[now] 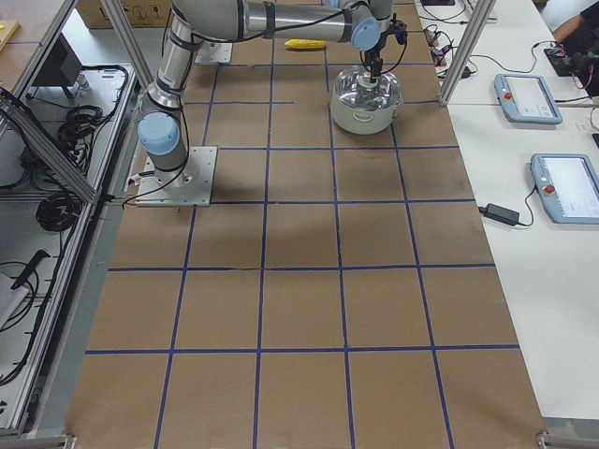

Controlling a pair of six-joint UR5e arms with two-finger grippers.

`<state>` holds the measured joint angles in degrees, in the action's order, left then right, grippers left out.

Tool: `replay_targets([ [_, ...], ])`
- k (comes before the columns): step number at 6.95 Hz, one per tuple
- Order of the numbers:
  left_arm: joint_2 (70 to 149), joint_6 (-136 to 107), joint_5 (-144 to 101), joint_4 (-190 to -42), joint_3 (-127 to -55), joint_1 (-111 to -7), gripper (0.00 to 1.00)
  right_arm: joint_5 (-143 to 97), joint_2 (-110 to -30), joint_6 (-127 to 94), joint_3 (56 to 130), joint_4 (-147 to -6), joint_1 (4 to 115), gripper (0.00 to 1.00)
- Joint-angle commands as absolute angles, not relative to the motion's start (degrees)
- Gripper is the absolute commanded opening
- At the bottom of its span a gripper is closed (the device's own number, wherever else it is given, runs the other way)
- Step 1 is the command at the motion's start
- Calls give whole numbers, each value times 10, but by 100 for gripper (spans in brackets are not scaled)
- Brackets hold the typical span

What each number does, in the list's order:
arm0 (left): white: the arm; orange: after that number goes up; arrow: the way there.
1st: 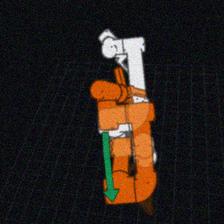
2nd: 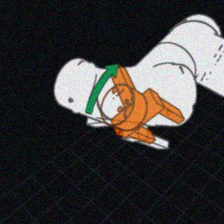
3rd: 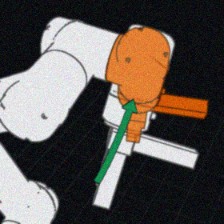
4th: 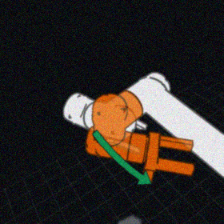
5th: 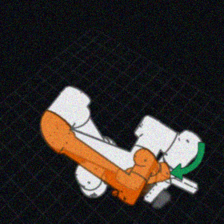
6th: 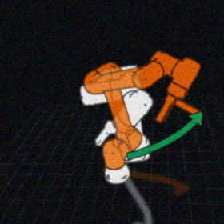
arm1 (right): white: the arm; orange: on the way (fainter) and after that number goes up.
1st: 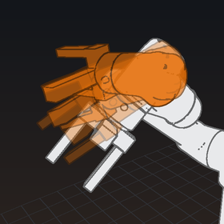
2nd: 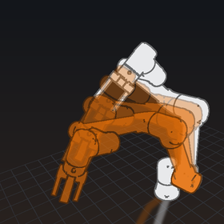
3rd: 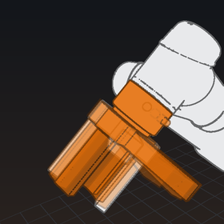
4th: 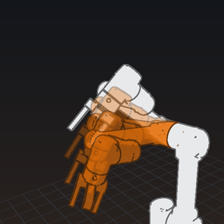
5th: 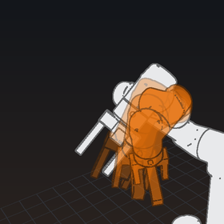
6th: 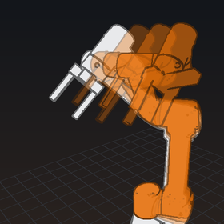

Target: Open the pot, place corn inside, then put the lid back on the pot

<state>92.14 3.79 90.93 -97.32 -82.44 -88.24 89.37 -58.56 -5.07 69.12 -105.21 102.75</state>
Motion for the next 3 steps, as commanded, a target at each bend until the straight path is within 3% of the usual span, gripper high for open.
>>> replay_targets([
  [1,919,39,910,-973,-829,-882,100,893,-580,-38,685,-1054,1027,95],
  [3,919,39,910,-973,-831,-882,100,894,-575,-36,690,-1056,1027,94],
])
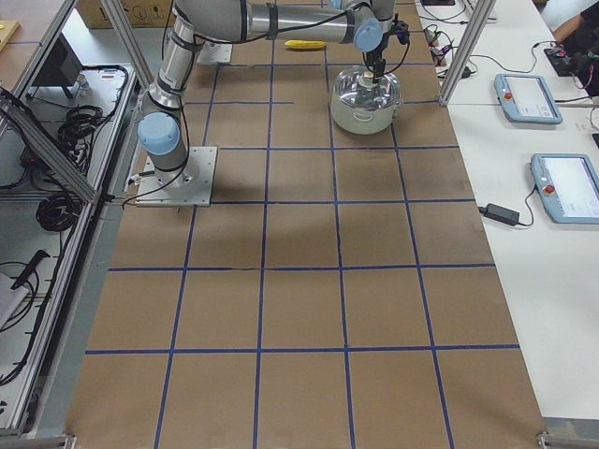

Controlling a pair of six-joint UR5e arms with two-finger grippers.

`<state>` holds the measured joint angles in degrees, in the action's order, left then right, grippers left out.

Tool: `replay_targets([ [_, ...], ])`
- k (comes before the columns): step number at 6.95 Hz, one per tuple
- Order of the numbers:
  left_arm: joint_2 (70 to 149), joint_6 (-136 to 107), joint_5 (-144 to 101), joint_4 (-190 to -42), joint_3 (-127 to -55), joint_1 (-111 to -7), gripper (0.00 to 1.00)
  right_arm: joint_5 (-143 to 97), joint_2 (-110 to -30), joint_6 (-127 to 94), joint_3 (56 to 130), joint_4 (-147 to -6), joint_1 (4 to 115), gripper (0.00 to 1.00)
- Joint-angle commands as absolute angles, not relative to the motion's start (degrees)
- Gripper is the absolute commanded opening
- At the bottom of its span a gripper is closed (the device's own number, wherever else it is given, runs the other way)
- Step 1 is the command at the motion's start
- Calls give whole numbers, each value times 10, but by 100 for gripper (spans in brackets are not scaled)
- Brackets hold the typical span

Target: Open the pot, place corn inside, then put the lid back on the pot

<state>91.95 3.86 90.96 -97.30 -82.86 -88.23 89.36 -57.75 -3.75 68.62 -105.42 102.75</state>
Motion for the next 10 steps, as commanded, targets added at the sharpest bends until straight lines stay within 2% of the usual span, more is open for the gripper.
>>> replay_targets([
  [1,918,39,910,-974,-831,-882,100,894,-574,-33,692,-1056,1028,94],
  [3,918,39,910,-974,-831,-882,100,895,-576,-33,697,-1055,1029,92],
  [4,918,40,910,-975,-831,-882,100,896,-576,-32,696,-1055,1028,84],
  [7,918,40,910,-975,-831,-881,100,896,-573,-24,693,-1055,1029,38],
  [8,918,40,910,-975,-831,-881,100,896,-573,-22,692,-1055,1028,28],
  [10,917,40,910,-979,-827,-881,100,897,-578,-6,668,-1046,1027,25],
])
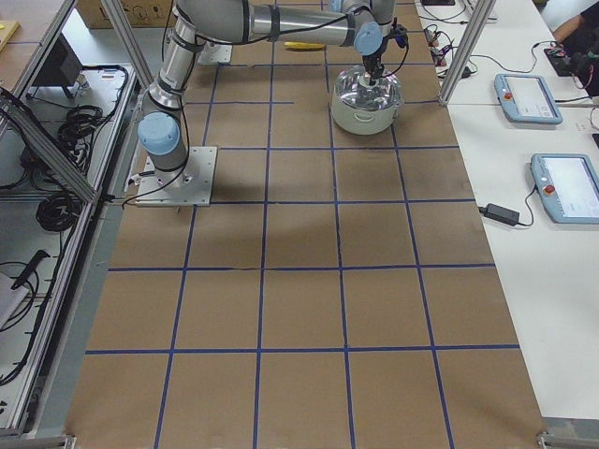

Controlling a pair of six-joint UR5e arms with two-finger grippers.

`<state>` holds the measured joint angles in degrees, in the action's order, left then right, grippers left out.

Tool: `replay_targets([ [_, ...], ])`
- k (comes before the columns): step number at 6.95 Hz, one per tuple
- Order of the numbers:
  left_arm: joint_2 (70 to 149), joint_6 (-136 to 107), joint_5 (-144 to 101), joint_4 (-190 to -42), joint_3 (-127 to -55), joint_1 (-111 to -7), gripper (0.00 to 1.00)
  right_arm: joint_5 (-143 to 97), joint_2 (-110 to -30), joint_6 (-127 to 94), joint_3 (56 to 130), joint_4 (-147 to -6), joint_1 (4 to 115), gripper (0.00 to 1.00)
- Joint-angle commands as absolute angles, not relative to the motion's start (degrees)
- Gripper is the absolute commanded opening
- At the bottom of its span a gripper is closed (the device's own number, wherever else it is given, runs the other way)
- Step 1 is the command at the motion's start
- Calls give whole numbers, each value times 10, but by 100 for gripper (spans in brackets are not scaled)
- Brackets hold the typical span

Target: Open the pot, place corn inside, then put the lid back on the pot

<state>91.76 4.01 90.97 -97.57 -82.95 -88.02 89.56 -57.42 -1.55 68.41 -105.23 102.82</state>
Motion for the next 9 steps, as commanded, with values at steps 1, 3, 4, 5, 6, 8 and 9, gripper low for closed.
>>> replay_targets([
  [1,911,40,910,-991,-818,-880,100,902,-587,4,632,-1002,1026,25],
  [3,903,48,911,-994,-836,-870,100,927,-615,28,564,-896,1011,26],
  [4,924,58,904,-991,-855,-827,100,949,-627,67,559,-888,985,26],
  [5,945,76,901,-974,-883,-793,100,949,-638,141,560,-879,931,25],
  [6,967,123,902,-929,-915,-781,100,943,-642,178,561,-874,879,22],
  [8,997,135,903,-780,-1010,-780,100,919,-633,189,578,-873,804,18],
  [9,1010,138,904,-708,-1055,-779,100,899,-627,191,597,-876,784,17],
])
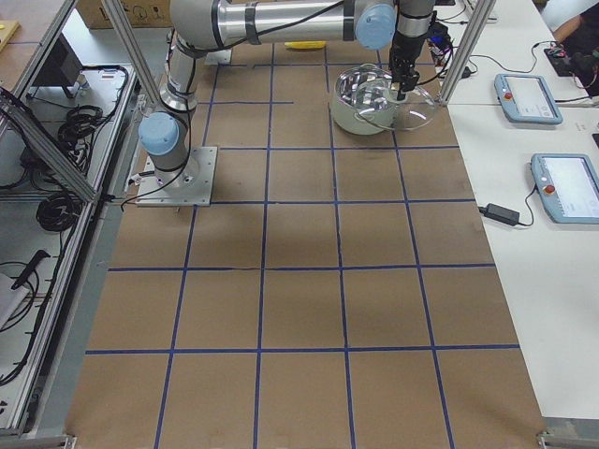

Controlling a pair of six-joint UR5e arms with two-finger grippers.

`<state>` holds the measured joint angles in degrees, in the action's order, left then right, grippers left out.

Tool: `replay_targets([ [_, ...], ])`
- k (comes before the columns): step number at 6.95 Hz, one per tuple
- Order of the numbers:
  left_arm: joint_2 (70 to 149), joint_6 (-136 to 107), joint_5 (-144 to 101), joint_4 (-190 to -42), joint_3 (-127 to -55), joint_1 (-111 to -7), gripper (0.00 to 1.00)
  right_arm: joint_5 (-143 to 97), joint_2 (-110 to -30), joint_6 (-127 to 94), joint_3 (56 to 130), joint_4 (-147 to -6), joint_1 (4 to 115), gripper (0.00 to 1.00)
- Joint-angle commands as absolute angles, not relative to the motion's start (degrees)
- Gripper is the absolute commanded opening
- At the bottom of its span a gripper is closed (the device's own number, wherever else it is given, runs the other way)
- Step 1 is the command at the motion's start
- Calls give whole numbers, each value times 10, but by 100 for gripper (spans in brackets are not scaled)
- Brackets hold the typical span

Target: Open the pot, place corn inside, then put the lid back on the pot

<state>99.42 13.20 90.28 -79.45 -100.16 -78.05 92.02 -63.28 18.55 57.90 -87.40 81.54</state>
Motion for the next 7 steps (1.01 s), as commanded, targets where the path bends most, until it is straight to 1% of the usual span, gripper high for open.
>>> replay_targets([
  [1,1027,149,907,-637,-1093,-775,100,893,-614,192,608,-895,774,17],
  [3,1057,185,904,-599,-1133,-741,100,892,-589,192,603,-926,766,17],
  [5,1078,176,900,-529,-1167,-739,100,892,-577,192,599,-928,764,17],
  [6,1082,174,900,-527,-1172,-742,96,890,-577,192,599,-928,755,17],
  [7,1083,174,899,-526,-1172,-743,85,880,-578,193,600,-927,752,17],
])
